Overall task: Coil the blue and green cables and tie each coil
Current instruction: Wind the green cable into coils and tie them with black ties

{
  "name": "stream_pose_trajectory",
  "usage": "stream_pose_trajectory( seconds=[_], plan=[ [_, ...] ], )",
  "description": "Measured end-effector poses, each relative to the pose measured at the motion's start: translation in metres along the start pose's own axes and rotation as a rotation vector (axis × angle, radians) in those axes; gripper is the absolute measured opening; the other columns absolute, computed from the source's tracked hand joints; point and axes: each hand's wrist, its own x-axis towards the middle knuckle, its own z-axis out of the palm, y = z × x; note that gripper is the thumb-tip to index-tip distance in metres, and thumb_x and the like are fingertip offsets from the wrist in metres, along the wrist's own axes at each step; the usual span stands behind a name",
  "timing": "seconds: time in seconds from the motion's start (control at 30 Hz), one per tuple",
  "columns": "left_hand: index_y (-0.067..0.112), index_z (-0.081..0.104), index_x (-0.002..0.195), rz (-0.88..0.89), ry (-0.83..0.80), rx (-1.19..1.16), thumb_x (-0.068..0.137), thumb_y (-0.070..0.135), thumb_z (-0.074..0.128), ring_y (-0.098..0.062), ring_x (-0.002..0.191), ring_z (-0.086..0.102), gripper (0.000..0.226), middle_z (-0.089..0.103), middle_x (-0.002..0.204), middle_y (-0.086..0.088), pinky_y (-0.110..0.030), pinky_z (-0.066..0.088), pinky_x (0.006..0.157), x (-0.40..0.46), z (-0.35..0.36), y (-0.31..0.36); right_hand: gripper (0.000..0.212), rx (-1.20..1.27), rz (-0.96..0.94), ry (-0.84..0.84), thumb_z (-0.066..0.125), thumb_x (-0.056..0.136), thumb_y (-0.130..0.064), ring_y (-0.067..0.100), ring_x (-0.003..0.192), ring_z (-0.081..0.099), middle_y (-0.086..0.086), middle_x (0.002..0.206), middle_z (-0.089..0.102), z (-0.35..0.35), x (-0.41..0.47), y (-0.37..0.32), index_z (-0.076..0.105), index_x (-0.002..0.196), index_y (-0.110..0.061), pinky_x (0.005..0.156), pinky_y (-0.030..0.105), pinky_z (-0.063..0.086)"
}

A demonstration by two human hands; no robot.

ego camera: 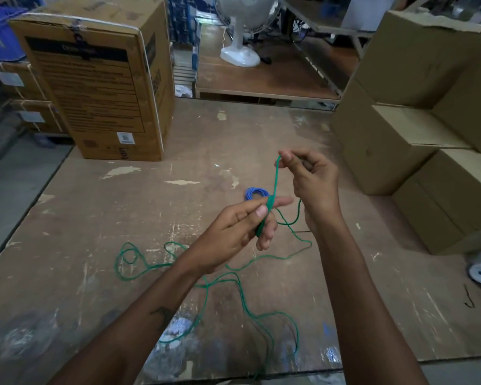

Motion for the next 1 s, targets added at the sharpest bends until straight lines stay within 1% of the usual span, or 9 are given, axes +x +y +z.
stream_pose_trajectory(
  seconds=[0.07,0.17,0.3,0.43,0.53,0.67,0.77,0.87,1.0],
  plan=[
    [-0.003,0.053,0.146,-0.012,-0.013,-0.036,0.113,0.012,0.035,-0.012,0.065,0.050,0.041,0.052,0.076,0.001,-0.023,0.041,0.064,-0.001,0.004,0.005,0.010,0.022,0.077,-0.067,0.072,0.100,-0.021,-0.001,0.049,0.048,0.004,0.086,0.074,0.000,-0.004,0.015,0.077,0.102,-0.014,0.050,0.023,0.035],
    [-0.007,0.056,0.139,0.085,0.045,-0.081,0.110,0.012,0.035,-0.012,0.060,0.046,0.041,0.049,0.072,0.003,-0.023,0.039,0.062,0.005,0.012,0.020,0.011,0.055,0.156,-0.239,0.066,0.100,-0.021,0.023,0.060,0.046,0.005,0.076,0.066,0.004,-0.029,0.041,0.077,0.100,-0.021,0.059,0.032,0.034],
    [-0.006,0.052,0.143,0.245,0.058,-0.084,0.112,0.011,0.034,-0.016,0.064,0.049,0.040,0.053,0.078,-0.001,-0.048,0.036,0.060,0.033,0.018,0.048,0.026,0.067,0.038,-0.241,0.055,0.106,-0.026,0.008,0.052,0.038,-0.008,0.065,0.049,0.003,-0.064,0.050,0.072,0.088,-0.034,0.050,0.023,0.032],
    [-0.005,0.046,0.149,0.320,0.248,-0.148,0.114,0.008,0.031,-0.016,0.079,0.069,0.040,0.073,0.095,-0.002,-0.032,0.051,0.068,0.066,0.016,0.050,0.020,-0.309,-0.185,-0.320,0.055,0.110,-0.022,0.019,0.060,0.047,0.001,0.068,0.051,-0.011,-0.080,0.037,0.071,0.113,-0.032,0.060,0.030,0.041],
    [-0.003,0.045,0.149,0.361,0.379,-0.026,0.115,0.008,0.032,-0.021,0.090,0.075,0.039,0.077,0.107,-0.011,-0.029,0.058,0.081,0.090,0.006,0.034,0.023,-0.428,-0.175,-0.408,0.057,0.110,-0.023,0.009,0.058,0.050,-0.003,0.066,0.052,-0.020,-0.087,0.028,0.064,0.129,-0.034,0.062,0.024,0.041],
    [0.032,0.056,0.132,0.411,0.457,0.356,0.115,0.009,0.034,-0.021,0.100,0.077,0.036,0.076,0.115,-0.011,-0.036,0.060,0.090,0.096,0.004,0.007,0.024,0.218,0.233,-0.493,0.061,0.105,-0.025,0.009,0.035,0.037,0.004,0.058,0.043,-0.034,-0.092,0.007,0.068,0.127,-0.019,0.042,0.020,0.037],
    [0.015,0.067,0.111,0.366,0.657,0.412,0.115,0.014,0.034,-0.019,0.101,0.077,0.033,0.077,0.119,-0.009,-0.040,0.062,0.092,0.104,-0.007,-0.004,0.033,0.476,0.419,-0.636,0.059,0.103,-0.027,0.008,0.027,0.033,0.008,0.059,0.043,-0.046,-0.101,-0.010,0.067,0.125,-0.004,0.035,0.016,0.037],
    [-0.002,0.064,0.114,0.346,0.664,0.685,0.114,0.015,0.037,-0.011,0.099,0.076,0.033,0.077,0.114,-0.002,-0.040,0.062,0.090,0.107,-0.038,-0.008,0.025,0.098,0.307,-0.642,0.050,0.111,-0.030,0.008,0.037,0.035,0.002,0.061,0.050,-0.057,-0.103,-0.022,0.070,0.113,-0.016,0.041,0.019,0.033],
    [0.008,0.061,0.135,0.313,0.309,1.059,0.113,0.019,0.043,-0.004,0.099,0.072,0.031,0.077,0.113,0.002,-0.034,0.058,0.093,0.090,-0.045,-0.021,0.022,-0.599,-0.219,-0.456,0.046,0.111,-0.034,0.009,0.057,0.051,-0.010,0.068,0.059,-0.070,-0.086,-0.053,0.068,0.109,-0.037,0.060,0.019,0.039]
  ],
)
